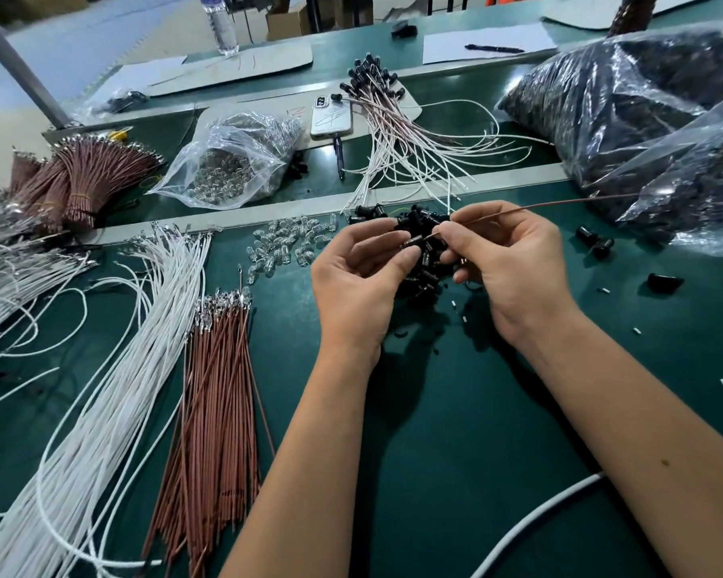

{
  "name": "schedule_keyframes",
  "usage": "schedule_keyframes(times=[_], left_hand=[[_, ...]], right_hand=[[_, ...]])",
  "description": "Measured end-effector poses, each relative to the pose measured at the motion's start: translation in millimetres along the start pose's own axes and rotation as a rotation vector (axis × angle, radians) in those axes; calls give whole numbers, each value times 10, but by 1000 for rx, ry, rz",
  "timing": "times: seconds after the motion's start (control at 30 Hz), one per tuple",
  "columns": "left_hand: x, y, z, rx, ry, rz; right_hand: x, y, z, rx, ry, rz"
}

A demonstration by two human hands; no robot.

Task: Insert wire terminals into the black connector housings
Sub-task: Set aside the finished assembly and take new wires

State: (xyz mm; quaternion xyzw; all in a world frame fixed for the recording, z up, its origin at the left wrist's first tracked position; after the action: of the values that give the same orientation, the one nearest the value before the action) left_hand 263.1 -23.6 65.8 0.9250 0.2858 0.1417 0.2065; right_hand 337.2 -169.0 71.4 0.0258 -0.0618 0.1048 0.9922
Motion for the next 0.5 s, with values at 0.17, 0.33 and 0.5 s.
schedule_keyframes(times=[0.17,0.33,0.5], left_hand=[[2,8,17,-57,-33,-5],[7,18,37,-105,-64,13],[-16,26,44,-147,-105,48]], right_hand=[[-8,4,-13,66,47,12],[-6,8,-26,140,96,9],[4,10,-43,184,147,35]])
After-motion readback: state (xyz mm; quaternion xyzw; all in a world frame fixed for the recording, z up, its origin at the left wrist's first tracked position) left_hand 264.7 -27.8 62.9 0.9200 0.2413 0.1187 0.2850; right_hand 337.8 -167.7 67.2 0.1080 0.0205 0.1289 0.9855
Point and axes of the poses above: each hand's wrist, its own x-axis towards the middle knuckle, its own y-axis out of the palm, z = x × y, the point moved 4 cm from there along x, towards the middle knuckle, and after that the axes turned 14 degrees about -x, right-handed, at the moved point
